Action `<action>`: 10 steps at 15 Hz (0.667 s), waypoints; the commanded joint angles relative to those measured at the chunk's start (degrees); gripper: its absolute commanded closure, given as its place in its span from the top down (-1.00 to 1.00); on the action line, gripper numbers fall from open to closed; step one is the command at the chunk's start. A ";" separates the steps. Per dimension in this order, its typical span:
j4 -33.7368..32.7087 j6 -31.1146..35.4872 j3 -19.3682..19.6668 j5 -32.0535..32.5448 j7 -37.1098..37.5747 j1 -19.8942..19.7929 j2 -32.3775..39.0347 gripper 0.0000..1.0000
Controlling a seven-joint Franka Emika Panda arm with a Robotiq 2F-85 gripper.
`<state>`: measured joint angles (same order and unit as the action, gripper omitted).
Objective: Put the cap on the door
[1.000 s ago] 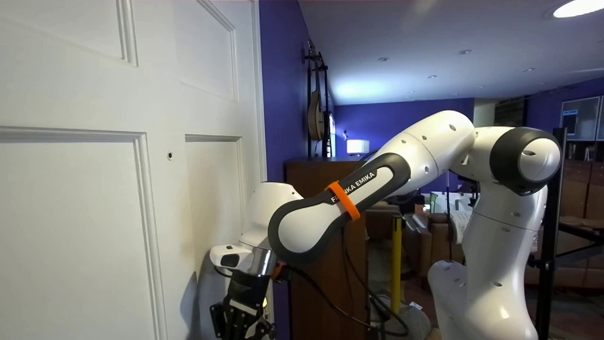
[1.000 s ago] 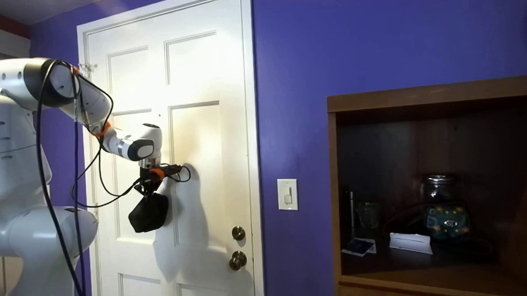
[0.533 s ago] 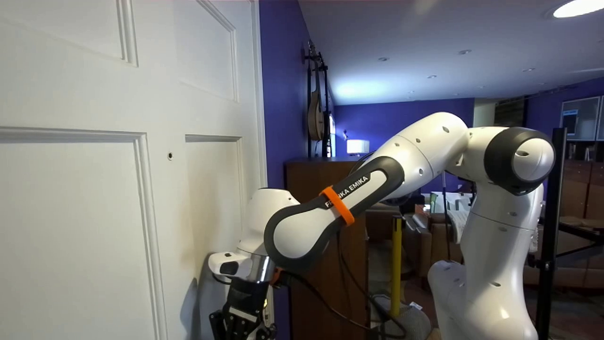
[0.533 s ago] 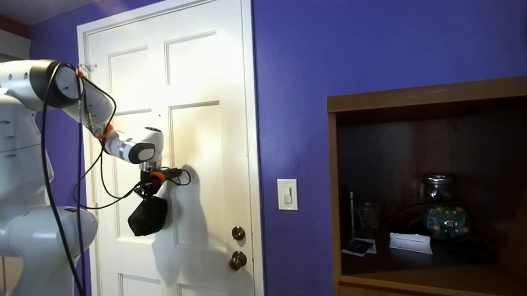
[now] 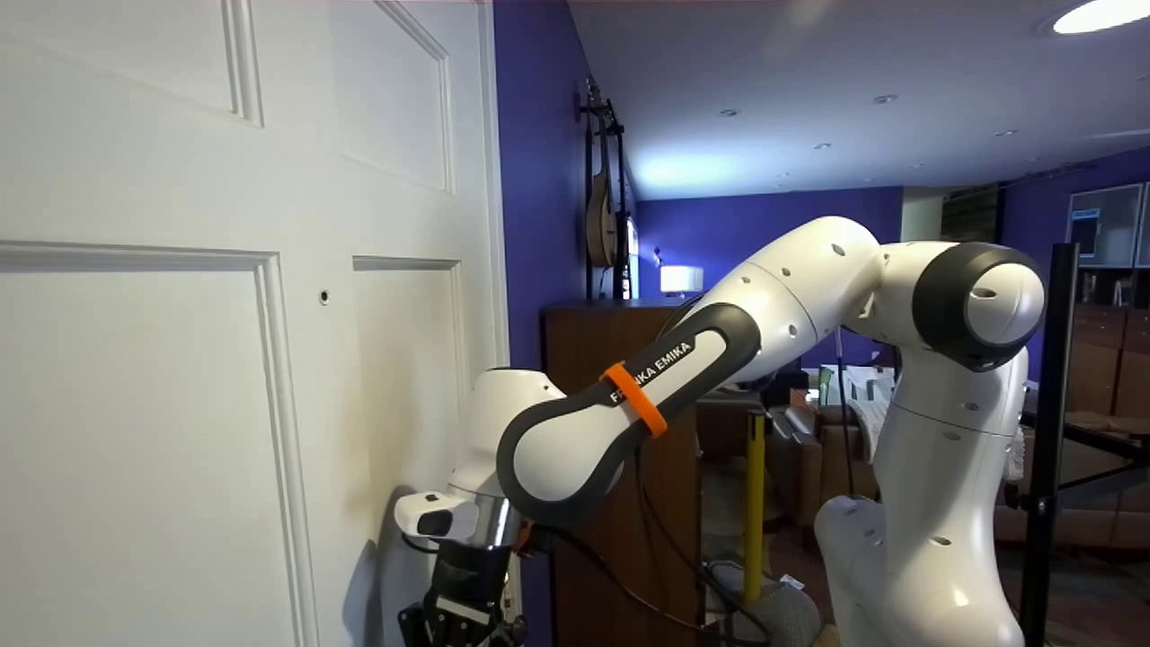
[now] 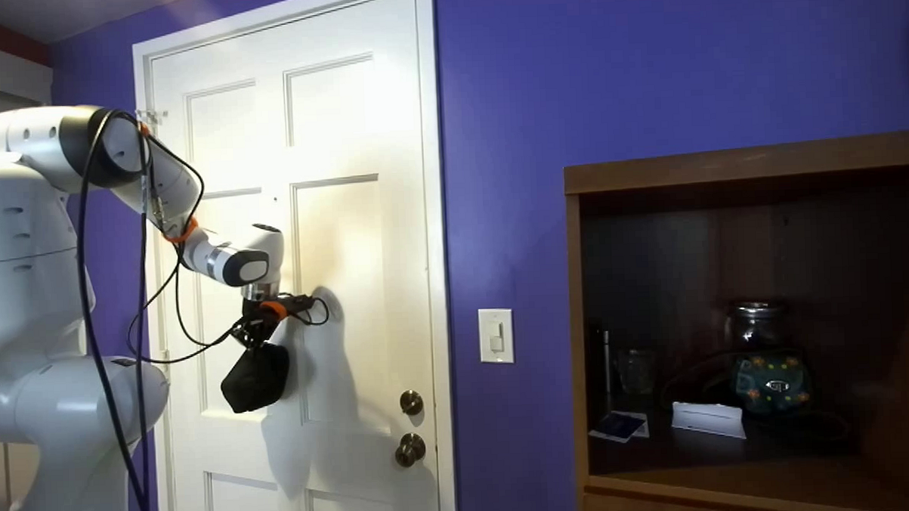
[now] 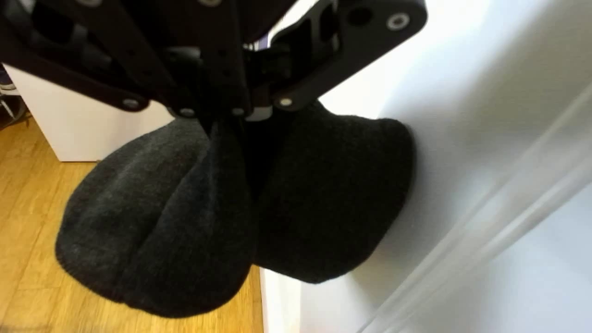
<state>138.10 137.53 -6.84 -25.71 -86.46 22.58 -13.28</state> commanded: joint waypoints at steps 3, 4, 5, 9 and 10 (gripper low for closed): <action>-1.42 0.86 -1.46 -0.76 -1.52 0.03 -1.60 -0.97; -1.66 0.95 -1.58 -0.29 -1.50 -0.10 -1.63 -0.97; -1.79 1.21 -1.66 -0.13 -1.52 -0.16 -1.65 -0.97; -1.73 0.76 -1.32 -0.11 -1.86 -0.52 -0.77 -0.97; -1.61 0.72 -1.16 -0.23 -1.97 -0.64 -0.62 -0.97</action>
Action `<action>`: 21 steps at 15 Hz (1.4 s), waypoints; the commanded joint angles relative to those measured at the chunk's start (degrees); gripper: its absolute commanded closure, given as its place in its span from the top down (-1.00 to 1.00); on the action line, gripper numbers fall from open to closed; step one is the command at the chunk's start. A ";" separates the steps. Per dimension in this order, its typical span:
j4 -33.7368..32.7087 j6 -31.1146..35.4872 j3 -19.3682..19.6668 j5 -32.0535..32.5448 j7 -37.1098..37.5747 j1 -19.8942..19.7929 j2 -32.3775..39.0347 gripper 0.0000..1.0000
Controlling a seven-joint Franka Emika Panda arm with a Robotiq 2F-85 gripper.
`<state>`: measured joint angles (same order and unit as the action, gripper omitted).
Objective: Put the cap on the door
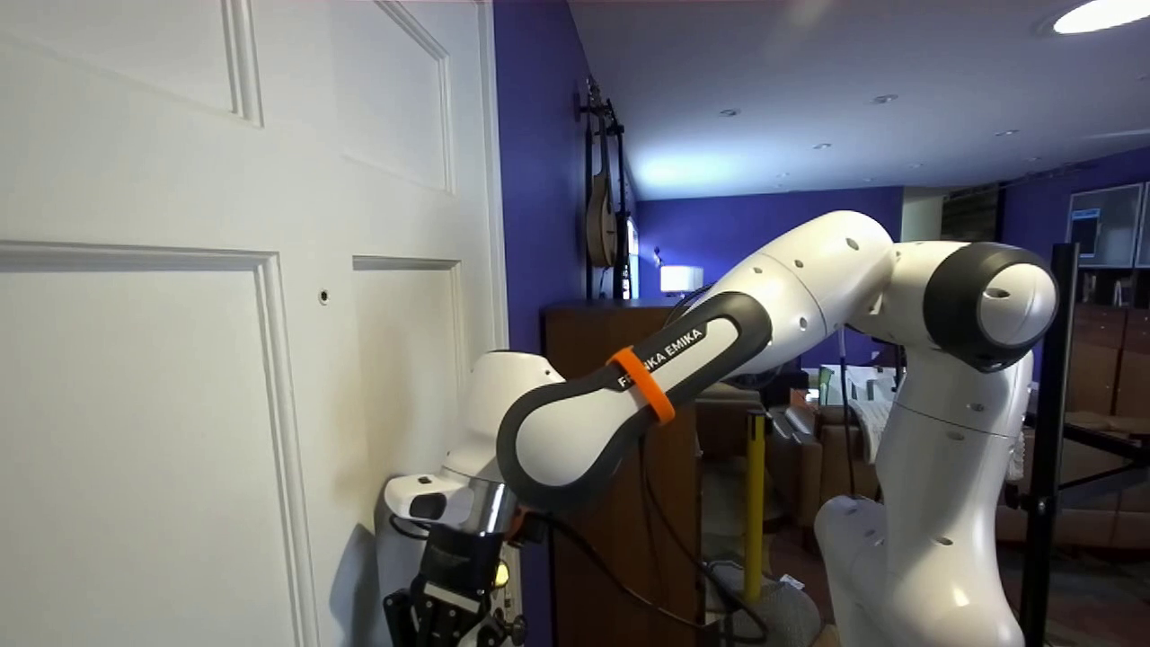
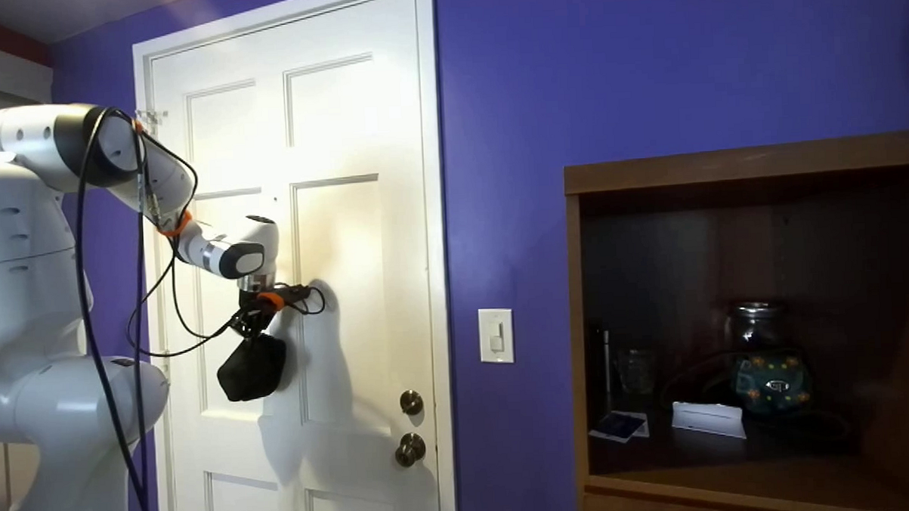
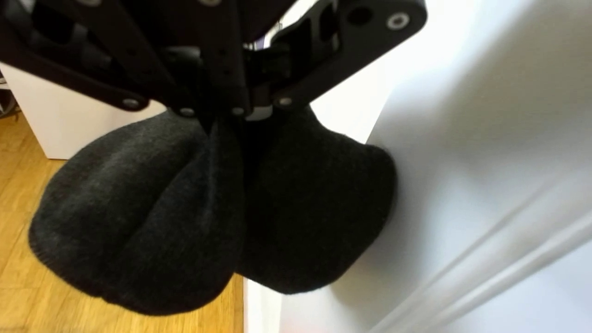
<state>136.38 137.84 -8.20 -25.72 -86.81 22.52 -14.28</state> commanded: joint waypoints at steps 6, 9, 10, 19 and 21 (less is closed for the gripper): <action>-0.18 -0.64 1.15 -2.27 -3.53 -1.00 2.64 -0.97; -0.34 -0.89 1.06 -2.25 -4.05 -1.20 3.56 -0.97; -0.38 -0.91 1.01 -2.28 -4.14 -1.25 3.72 -0.97; -0.45 -0.70 0.79 -2.52 -4.02 -1.43 4.05 0.02; -0.34 -0.64 0.71 -2.46 -3.60 -1.43 3.19 0.30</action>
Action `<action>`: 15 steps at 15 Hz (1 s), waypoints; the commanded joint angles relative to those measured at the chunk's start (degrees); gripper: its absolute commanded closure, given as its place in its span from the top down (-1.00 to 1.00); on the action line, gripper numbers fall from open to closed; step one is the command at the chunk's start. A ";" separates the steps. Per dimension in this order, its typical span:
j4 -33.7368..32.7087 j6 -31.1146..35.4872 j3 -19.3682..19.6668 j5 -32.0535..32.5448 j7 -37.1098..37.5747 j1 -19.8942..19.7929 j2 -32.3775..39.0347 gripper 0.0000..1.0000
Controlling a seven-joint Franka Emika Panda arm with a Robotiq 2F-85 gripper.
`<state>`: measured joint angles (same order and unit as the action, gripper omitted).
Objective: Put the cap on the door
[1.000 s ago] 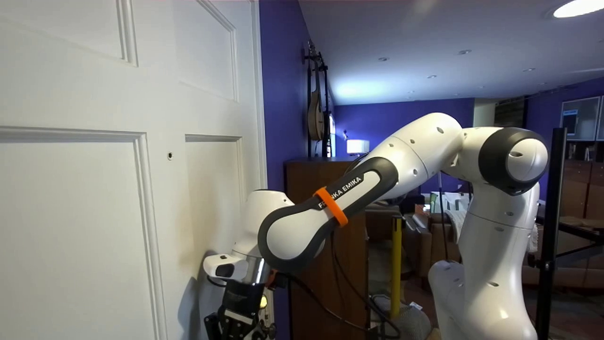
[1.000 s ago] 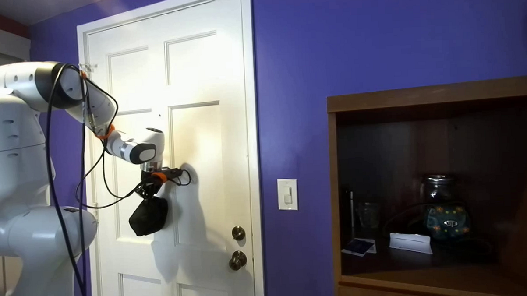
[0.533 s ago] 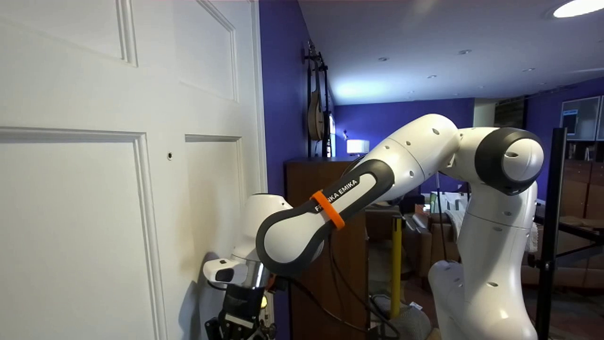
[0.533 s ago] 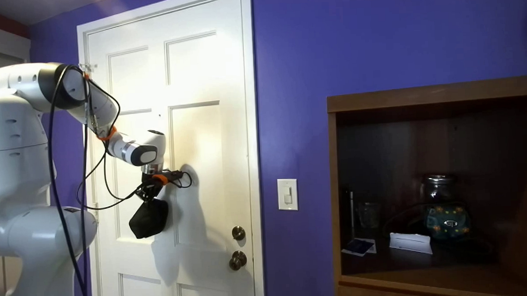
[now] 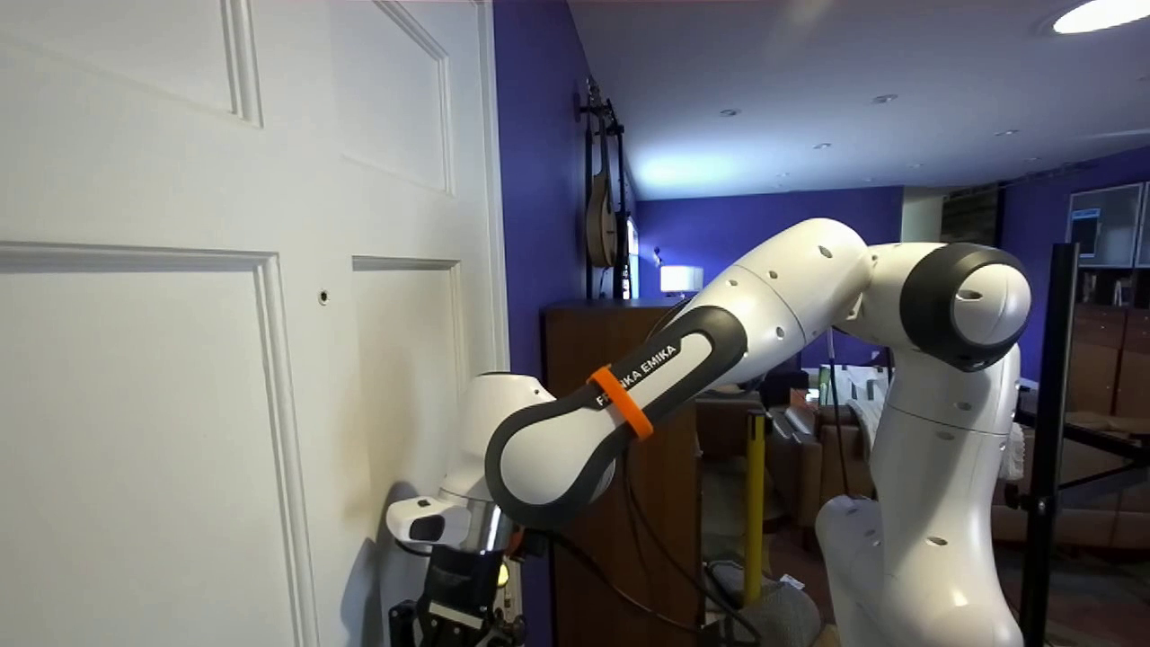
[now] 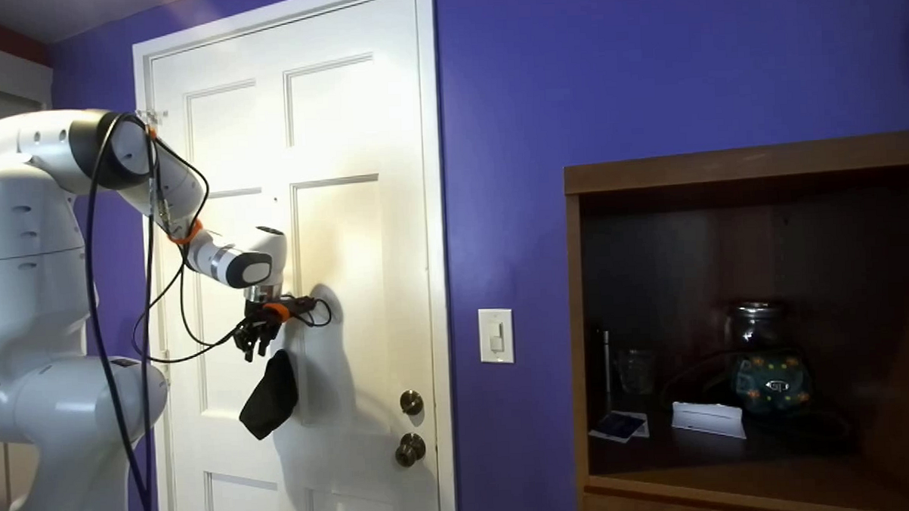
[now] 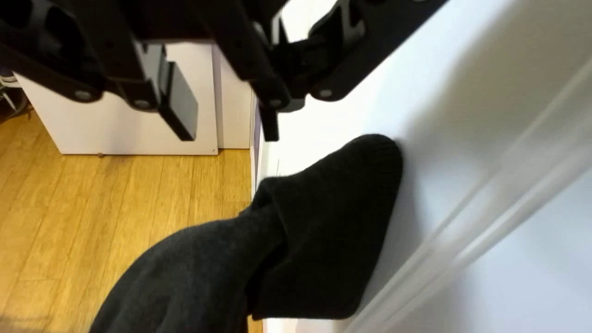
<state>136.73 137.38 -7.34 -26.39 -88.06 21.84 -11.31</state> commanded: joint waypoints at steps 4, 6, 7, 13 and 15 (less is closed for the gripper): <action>-0.35 -1.56 -0.46 -0.01 0.04 -1.25 -2.04 0.87; -0.23 -3.07 -0.59 1.32 1.36 -1.66 -3.49 1.00; -0.17 -3.48 -0.61 1.81 2.00 -1.86 -4.20 1.00; -1.07 -12.04 -0.48 4.23 6.83 -2.39 -9.76 1.00; -1.53 -15.02 -0.58 6.35 9.38 -2.71 -11.79 1.00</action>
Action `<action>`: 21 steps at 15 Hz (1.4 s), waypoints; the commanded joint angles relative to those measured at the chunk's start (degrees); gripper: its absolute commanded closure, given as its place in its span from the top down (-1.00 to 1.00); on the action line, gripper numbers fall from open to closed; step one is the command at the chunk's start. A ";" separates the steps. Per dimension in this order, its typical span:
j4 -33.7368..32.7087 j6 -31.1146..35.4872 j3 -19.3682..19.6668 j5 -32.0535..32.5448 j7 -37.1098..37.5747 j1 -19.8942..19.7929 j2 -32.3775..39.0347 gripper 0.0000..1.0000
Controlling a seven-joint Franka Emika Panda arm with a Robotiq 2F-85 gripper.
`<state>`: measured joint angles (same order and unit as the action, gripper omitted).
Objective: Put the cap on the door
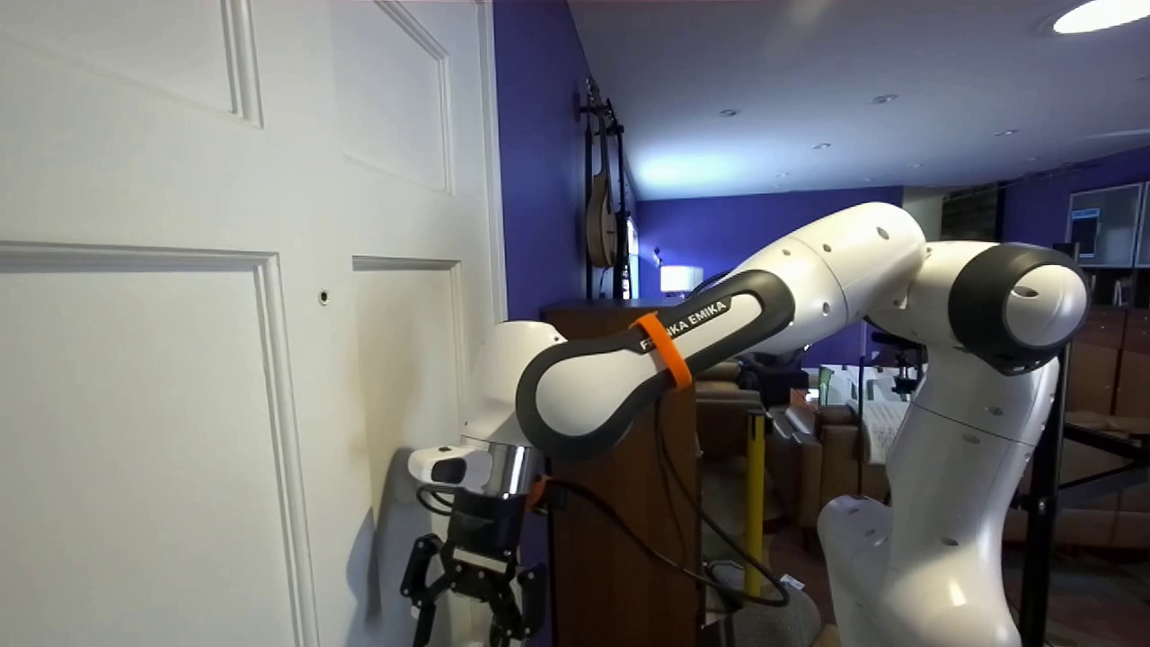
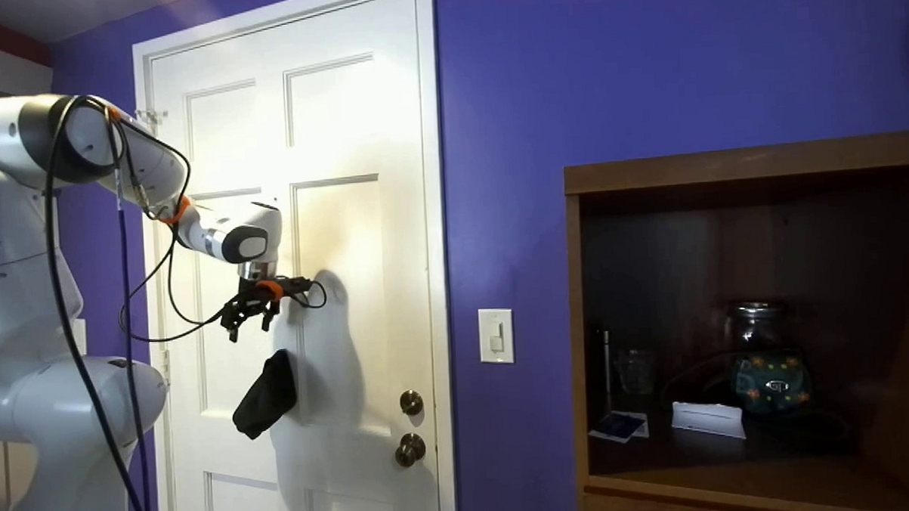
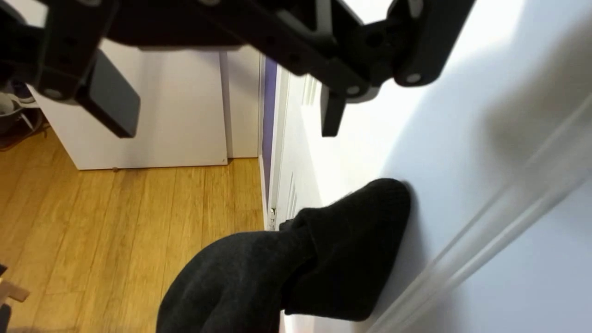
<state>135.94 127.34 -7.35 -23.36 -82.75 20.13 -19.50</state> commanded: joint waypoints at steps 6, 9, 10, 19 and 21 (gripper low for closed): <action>-3.33 -10.36 -0.37 9.50 16.77 -3.04 -9.06 1.00; -5.99 -13.68 0.31 10.47 22.82 -3.84 -11.23 1.00; -6.98 -14.81 0.31 10.69 25.26 -4.16 -11.87 1.00; -17.64 -25.01 -0.47 15.31 47.46 -5.74 -14.32 1.00; -19.71 -26.81 -0.39 16.16 51.39 -5.64 -14.25 1.00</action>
<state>119.82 104.24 -7.10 -9.47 -37.58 15.17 -33.78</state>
